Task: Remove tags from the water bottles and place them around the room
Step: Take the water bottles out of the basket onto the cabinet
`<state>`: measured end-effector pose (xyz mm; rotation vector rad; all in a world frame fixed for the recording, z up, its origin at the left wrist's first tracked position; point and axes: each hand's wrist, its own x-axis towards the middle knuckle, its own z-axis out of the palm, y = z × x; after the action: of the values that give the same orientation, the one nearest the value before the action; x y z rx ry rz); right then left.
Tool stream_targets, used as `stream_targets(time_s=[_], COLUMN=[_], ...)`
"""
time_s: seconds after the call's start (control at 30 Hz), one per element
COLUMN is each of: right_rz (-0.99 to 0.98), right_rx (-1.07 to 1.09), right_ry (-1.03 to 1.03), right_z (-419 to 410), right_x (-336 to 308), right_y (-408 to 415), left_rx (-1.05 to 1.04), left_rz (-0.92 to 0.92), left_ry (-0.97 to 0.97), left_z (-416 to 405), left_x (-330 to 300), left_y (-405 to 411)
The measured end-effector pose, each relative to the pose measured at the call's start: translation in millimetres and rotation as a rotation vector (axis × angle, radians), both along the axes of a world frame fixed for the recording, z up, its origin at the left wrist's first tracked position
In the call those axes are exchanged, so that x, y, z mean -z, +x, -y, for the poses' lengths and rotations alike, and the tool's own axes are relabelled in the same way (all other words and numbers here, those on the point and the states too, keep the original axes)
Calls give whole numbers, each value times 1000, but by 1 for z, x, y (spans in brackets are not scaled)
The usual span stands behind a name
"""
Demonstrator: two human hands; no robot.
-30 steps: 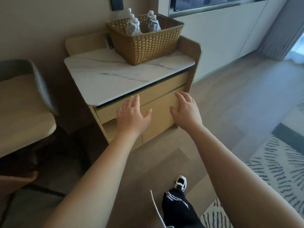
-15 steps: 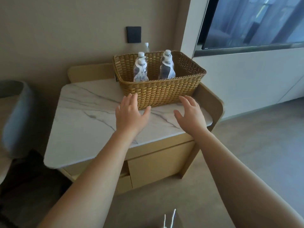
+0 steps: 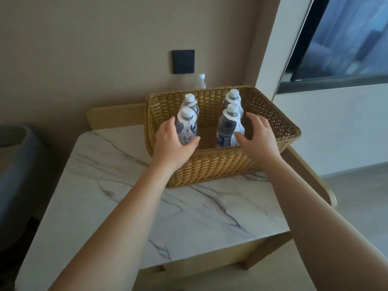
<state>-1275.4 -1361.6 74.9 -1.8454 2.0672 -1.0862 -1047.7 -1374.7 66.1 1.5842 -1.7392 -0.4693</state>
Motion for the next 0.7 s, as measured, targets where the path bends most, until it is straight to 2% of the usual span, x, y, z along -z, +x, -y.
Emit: stream_targets(time_s=[0.1,0.2,0.4,0.7], right_rz=[19,43,10,-4], right_rx=[5,-23,-33,-161], right_ry=[35,116,204,302], right_z=[37,66,98,109], right_x=[-2,-1,8,15], right_y=[0,1,-1,-16], left_rx=[33,22,-43,-46], left_rz=[-124,-170,-77,-12], left_ry=[84,148,252,200], left_z=[40,70,90,95], left_x=[-1,1,15,19], left_y=[-1,-3,-5,-8])
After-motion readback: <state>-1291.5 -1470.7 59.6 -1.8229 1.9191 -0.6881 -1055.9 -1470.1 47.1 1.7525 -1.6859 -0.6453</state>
